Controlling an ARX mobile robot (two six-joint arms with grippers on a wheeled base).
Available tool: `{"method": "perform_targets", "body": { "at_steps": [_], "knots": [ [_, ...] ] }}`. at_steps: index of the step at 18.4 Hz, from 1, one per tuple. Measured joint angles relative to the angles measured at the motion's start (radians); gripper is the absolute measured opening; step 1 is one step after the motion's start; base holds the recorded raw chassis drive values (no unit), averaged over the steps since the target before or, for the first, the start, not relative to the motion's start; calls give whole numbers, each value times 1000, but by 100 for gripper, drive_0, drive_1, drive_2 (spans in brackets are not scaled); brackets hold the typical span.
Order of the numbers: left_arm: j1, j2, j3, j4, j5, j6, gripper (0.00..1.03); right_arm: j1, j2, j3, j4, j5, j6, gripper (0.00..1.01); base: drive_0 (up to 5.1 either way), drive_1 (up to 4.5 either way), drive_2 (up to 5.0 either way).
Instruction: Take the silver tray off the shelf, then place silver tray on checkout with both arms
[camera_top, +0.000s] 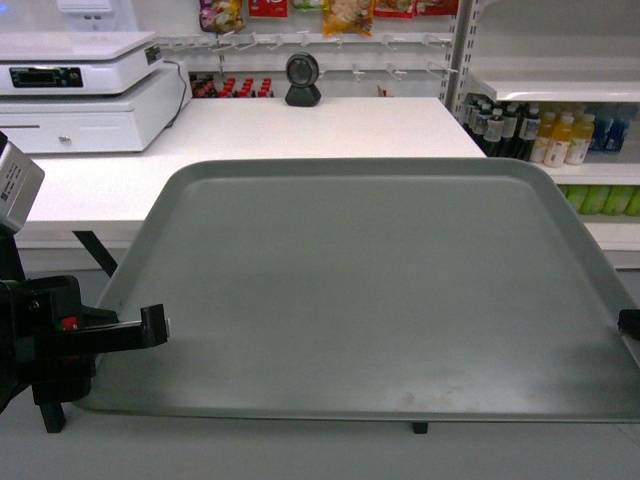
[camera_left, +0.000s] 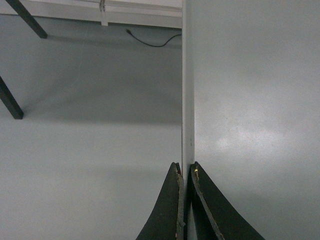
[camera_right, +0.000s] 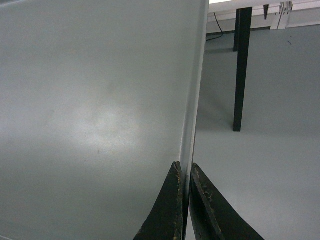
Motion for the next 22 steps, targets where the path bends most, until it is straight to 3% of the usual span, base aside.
{"method": "perform_targets", "body": {
  "at_steps": [8, 22],
  "knots": [
    [5, 0, 0, 2, 0, 0, 3, 2, 0, 3, 2, 0, 0, 3, 0, 0, 0],
    [5, 0, 0, 2, 1, 0, 3, 2, 0, 2, 3, 0, 0, 3, 9, 436, -419]
  ]
}}
